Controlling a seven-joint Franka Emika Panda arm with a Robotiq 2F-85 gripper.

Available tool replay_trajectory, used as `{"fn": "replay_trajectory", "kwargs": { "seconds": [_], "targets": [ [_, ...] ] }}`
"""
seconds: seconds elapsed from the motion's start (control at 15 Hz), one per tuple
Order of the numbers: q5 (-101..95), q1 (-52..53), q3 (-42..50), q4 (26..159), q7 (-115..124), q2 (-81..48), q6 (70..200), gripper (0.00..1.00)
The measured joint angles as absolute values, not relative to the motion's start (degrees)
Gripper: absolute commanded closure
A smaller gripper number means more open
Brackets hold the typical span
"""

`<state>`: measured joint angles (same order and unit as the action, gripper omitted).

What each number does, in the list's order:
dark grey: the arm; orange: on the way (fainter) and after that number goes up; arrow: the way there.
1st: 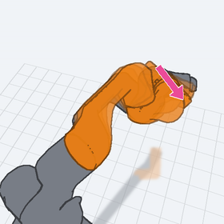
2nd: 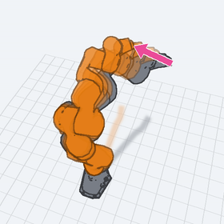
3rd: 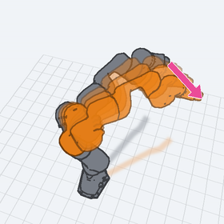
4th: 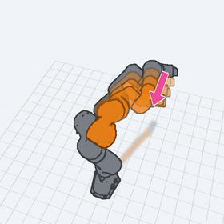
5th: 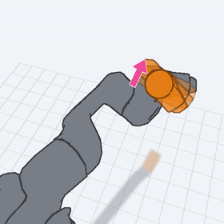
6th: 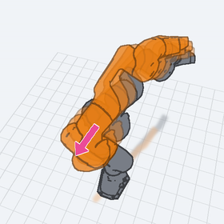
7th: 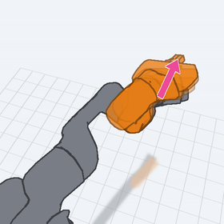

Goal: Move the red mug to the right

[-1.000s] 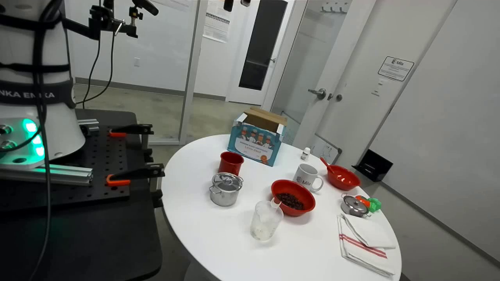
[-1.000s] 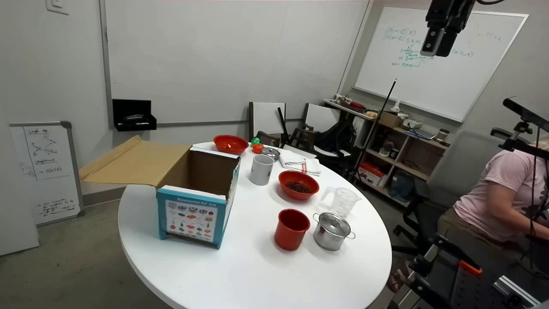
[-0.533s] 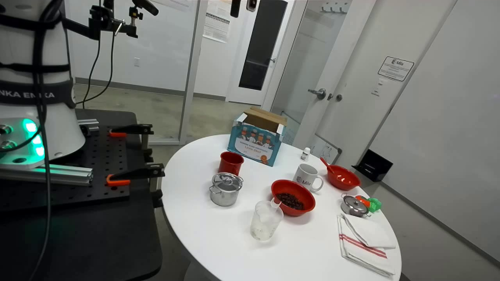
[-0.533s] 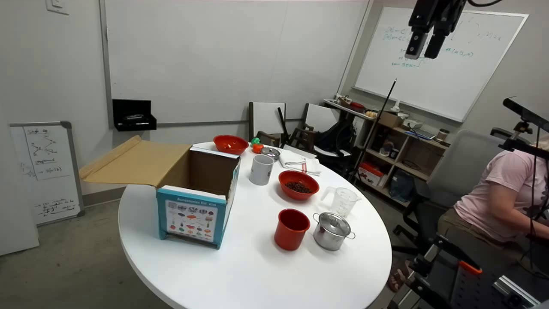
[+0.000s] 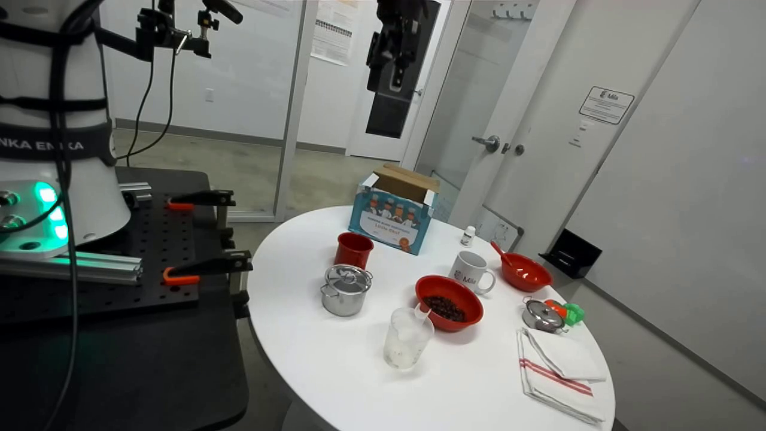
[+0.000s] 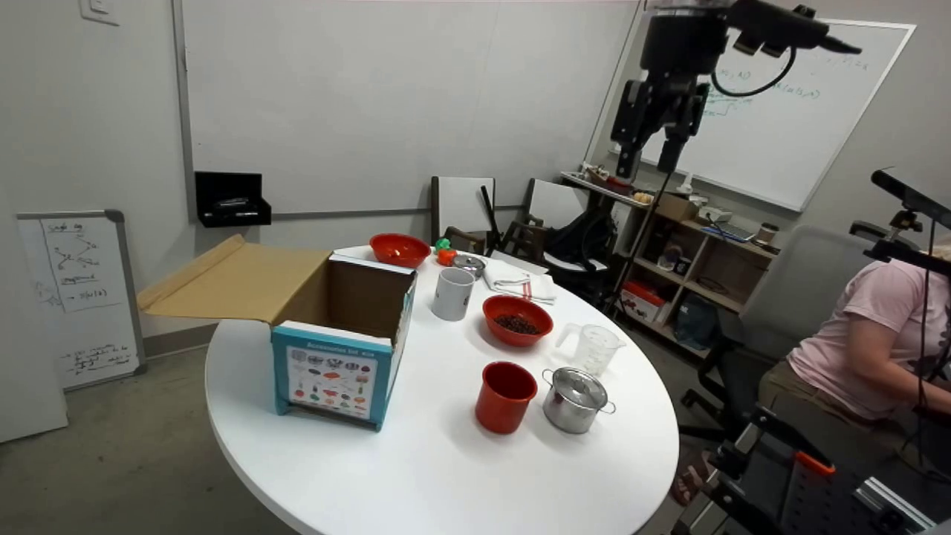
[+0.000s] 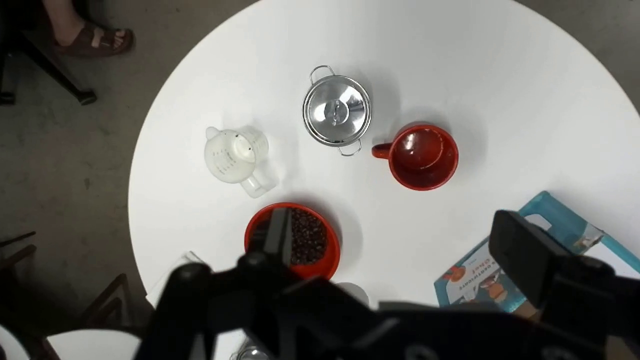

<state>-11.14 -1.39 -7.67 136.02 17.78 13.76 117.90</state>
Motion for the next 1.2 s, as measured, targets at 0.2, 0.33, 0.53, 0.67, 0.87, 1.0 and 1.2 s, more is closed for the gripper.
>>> {"fn": "replay_trajectory", "kwargs": {
  "seconds": [0.2,0.33,0.53,0.67,0.87,1.0,1.2],
  "targets": [
    [-10.7,-1.3,-6.5,135.9,17.7,9.1,119.6,0.00],
    [-10.4,-1.3,-5.7,135.9,17.6,6.8,120.3,0.00],
    [-10.4,-1.3,-4.7,135.8,17.3,4.2,121.2,0.00],
    [-10.4,-1.2,-4.7,135.8,17.3,4.2,121.2,0.00],
    [-10.4,-1.0,-4.7,135.8,17.3,4.3,121.2,0.00],
    [-10.1,-1.0,-4.5,135.7,17.3,3.9,121.3,0.00],
    [-6.5,-0.9,-4.3,134.5,14.4,1.6,124.7,0.00]
  ]
}}
